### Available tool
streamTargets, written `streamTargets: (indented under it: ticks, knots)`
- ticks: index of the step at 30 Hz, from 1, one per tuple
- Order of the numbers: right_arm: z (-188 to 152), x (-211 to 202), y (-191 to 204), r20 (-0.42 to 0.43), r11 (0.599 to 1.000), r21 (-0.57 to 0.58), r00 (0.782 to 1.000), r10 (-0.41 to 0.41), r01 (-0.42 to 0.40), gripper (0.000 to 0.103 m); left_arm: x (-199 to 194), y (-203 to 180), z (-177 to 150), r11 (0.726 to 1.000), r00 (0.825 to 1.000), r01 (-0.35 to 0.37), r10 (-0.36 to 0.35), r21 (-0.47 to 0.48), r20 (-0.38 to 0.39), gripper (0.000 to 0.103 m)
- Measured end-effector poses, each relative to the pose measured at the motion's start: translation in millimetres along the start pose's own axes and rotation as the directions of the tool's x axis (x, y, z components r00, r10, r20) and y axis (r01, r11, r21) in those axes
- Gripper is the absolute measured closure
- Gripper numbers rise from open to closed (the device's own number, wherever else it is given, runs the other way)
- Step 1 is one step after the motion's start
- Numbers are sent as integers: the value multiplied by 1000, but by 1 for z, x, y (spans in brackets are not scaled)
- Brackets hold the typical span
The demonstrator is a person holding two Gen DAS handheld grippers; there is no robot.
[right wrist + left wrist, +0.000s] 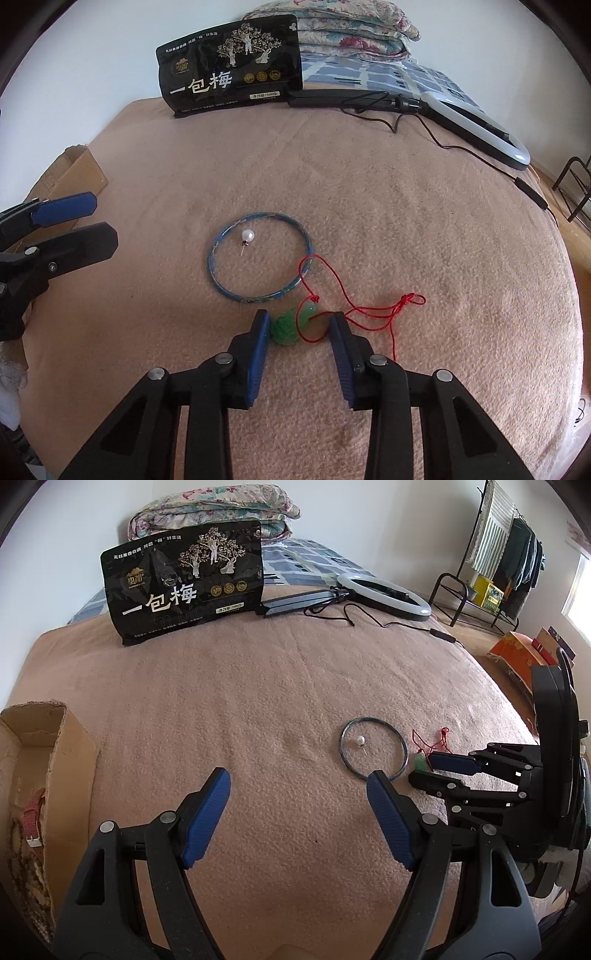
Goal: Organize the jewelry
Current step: 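Close the right tool on the green jade pendant, then grasp the blue bangle rim with the left tool while the right tool holds the pendant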
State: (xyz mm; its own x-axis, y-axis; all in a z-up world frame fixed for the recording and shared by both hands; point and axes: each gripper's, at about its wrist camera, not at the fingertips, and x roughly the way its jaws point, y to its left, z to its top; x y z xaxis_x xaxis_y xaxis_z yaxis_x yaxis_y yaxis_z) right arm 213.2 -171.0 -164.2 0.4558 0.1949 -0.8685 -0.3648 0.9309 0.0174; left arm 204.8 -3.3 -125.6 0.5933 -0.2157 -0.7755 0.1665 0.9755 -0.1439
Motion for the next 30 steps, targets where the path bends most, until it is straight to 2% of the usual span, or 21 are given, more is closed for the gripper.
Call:
streamTargets:
  ticks: [3, 10, 13, 17, 21, 26, 30]
  knots:
    - [0, 0, -8, -1, 1000, 6, 1000, 3, -3, 80, 5, -4, -1, 1000, 1000, 21, -21, 2, -5, 24]
    - [0, 0, -31, -5, 1000, 19, 1000, -12, 12, 80, 24, -23, -6, 998, 998, 55, -54, 25, -29, 24]
    - [-1, -2, -40, 1, 1000, 20, 1000, 7, -7, 80, 32, -33, -5, 996, 996, 79, -78, 38, -36, 24]
    - [-5, -5, -42, 12, 999, 1, 999, 35, -35, 75, 42, -47, -3, 993, 996, 83, -80, 84, -46, 24]
    - [-6, -4, -42, 14, 999, -38, 1000, 4, -4, 76, 52, -54, -1, 993, 996, 72, -67, 98, -51, 24]
    - [-6, -6, -47, 18, 999, -38, 1000, 12, -12, 75, 63, -59, 1, 992, 997, 60, -54, 108, -62, 24]
    - [-9, -7, -52, 22, 999, -39, 1000, 7, -6, 66, 71, -65, 2, 990, 996, 54, -45, 131, -72, 24]
